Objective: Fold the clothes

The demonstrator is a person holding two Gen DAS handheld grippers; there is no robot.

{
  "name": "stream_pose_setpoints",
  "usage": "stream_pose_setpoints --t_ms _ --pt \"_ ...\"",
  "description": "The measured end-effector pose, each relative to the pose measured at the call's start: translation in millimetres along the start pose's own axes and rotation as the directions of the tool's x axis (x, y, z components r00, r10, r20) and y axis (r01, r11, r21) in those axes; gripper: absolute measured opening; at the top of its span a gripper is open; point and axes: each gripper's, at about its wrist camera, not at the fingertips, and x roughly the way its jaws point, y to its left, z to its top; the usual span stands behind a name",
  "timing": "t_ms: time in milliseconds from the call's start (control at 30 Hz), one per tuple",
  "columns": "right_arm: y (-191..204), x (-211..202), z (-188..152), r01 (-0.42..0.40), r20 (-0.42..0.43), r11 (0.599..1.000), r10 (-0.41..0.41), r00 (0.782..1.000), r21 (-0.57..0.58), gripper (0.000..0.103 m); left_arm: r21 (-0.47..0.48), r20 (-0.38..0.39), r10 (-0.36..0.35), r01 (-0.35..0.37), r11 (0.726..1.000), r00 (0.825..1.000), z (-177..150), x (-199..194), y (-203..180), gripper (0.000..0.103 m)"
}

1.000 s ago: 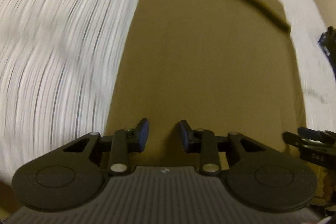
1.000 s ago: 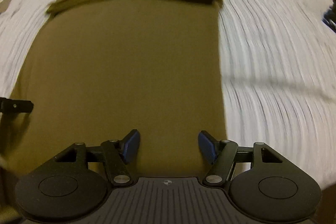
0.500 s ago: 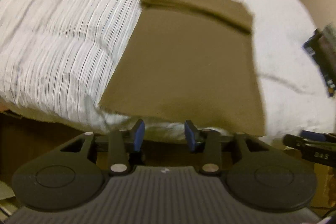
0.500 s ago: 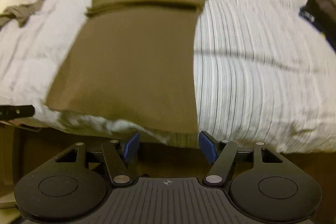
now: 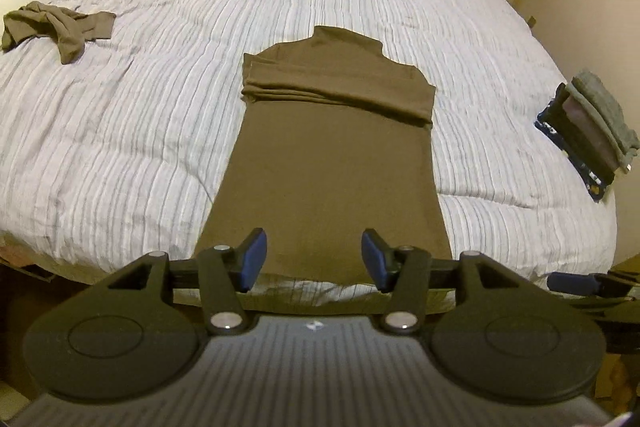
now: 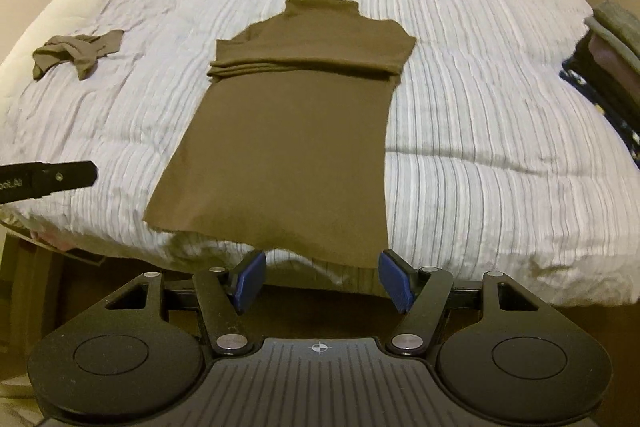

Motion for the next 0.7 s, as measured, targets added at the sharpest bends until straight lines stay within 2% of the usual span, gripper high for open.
stream_pose_setpoints --t_ms 300,700 --pt "35 7 -2 -0.006 -0.054 0.999 0.004 0.999 -0.031 0.066 0.052 -0.027 0.039 -0.037 0.998 0.999 -7 -12 19 0.051" --pt "64 19 -29 -0.013 -0.134 0.998 0.004 0.991 -0.069 0.066 0.066 -0.105 0.066 -0.059 0.996 0.992 -43 -11 35 0.051"
